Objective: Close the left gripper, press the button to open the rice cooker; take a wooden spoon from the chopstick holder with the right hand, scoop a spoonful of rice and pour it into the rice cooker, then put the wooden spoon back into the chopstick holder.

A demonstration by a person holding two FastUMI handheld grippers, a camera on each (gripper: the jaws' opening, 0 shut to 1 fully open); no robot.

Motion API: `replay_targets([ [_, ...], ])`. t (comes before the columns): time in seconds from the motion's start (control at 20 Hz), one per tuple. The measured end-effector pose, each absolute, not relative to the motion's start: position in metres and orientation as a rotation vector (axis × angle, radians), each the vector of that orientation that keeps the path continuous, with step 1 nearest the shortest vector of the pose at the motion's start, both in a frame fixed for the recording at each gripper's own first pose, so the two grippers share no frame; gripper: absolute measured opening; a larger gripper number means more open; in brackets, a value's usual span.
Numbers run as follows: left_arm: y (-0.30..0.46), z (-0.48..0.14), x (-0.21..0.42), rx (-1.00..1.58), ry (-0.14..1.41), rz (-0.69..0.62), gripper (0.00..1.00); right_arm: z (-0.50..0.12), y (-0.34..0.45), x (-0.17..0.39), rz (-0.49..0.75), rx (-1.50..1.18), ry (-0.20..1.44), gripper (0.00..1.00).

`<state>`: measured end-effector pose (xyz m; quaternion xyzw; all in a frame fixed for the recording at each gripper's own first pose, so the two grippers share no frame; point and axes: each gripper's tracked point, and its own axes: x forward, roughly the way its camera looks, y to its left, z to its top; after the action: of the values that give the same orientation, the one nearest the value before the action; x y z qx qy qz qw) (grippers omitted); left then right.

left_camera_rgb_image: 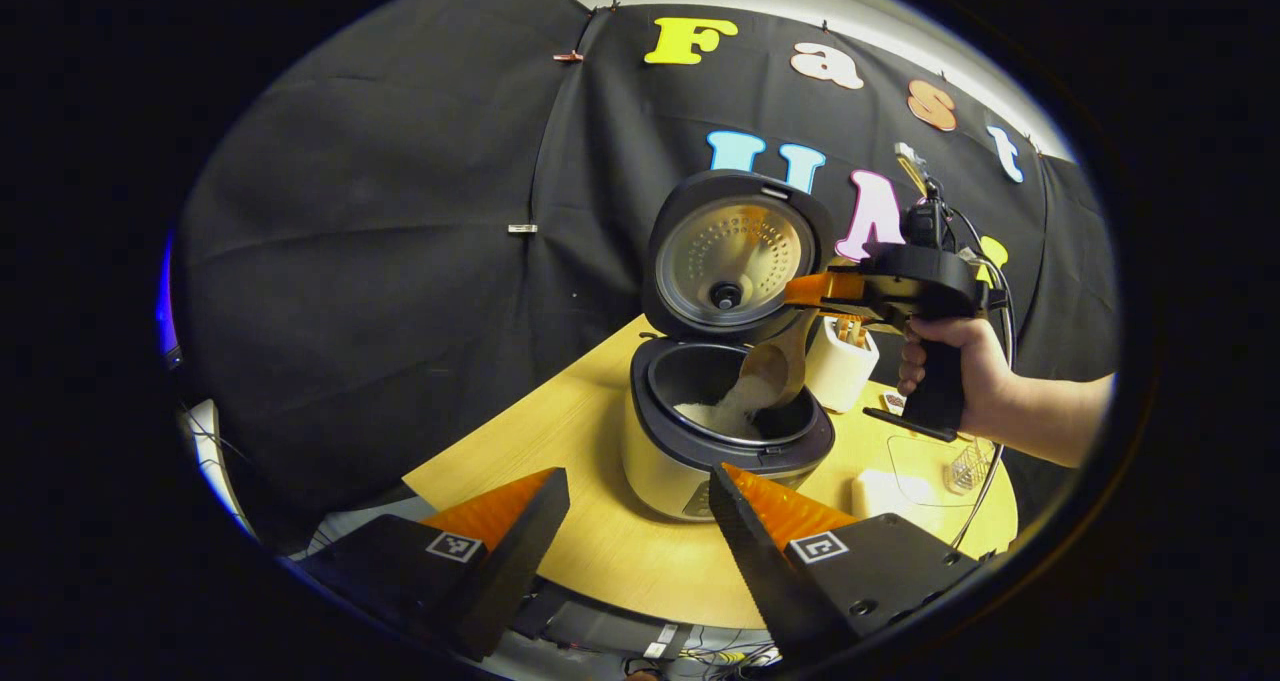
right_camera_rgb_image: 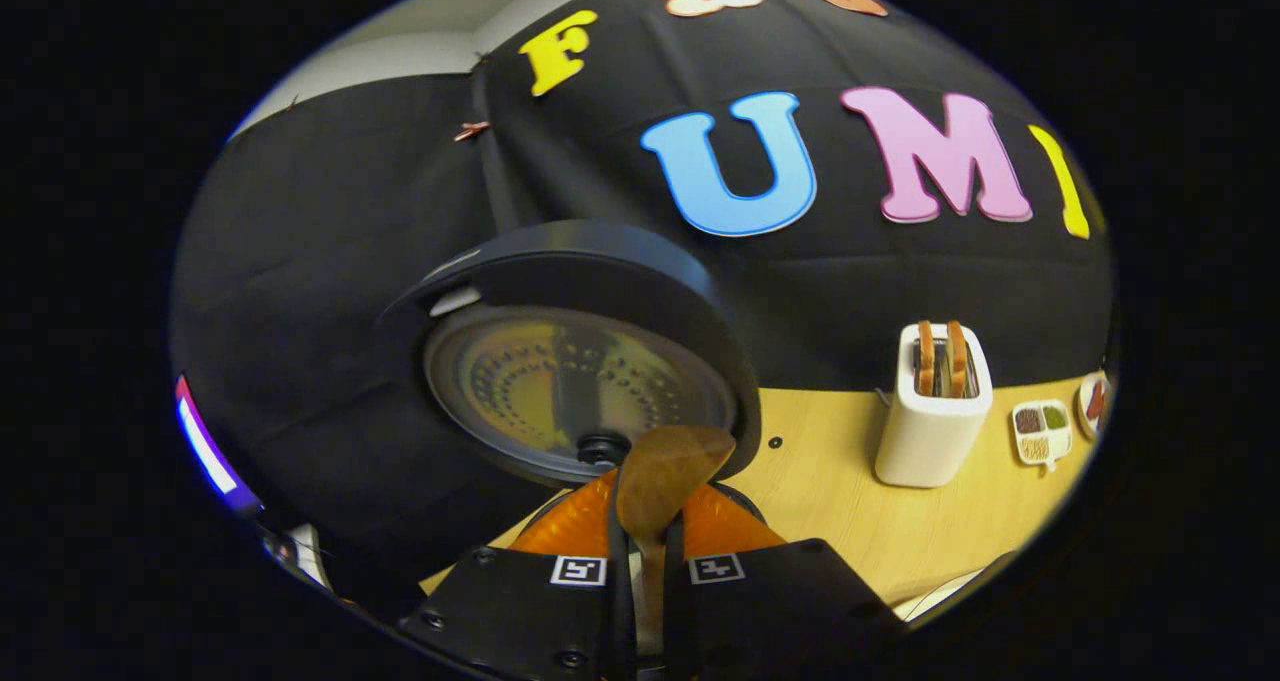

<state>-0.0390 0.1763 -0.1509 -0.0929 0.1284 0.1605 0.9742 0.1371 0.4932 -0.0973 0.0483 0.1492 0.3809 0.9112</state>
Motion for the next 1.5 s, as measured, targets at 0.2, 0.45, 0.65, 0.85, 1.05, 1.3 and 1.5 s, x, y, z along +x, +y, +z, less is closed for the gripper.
replay_targets([
  [0.2,0.176,-0.153,-0.043,-0.195,0.261,0.335,0.96,-0.111,0.506,0.130,0.843,0.007,0.286,0.15],
  [0.45,0.177,-0.156,-0.047,-0.200,0.258,0.349,0.96,-0.114,0.513,0.124,0.895,-0.113,0.217,0.15],
  [0.65,0.178,-0.159,-0.052,-0.214,0.258,0.361,0.93,-0.120,0.528,0.096,0.979,-0.285,0.129,0.15],
  [0.85,0.177,-0.156,-0.052,-0.207,0.251,0.362,0.96,-0.127,0.526,0.093,0.986,-0.256,0.168,0.15],
  [1.05,0.173,-0.151,-0.053,-0.199,0.237,0.351,0.96,-0.095,0.504,0.107,0.909,-0.044,0.222,0.15],
  [1.3,0.150,-0.140,-0.045,-0.177,0.218,0.286,0.96,-0.047,0.421,0.144,0.735,0.208,0.244,0.15],
  [1.5,0.120,-0.125,-0.022,-0.163,0.185,0.179,0.96,-0.011,0.314,0.163,0.541,0.295,0.194,0.15],
])
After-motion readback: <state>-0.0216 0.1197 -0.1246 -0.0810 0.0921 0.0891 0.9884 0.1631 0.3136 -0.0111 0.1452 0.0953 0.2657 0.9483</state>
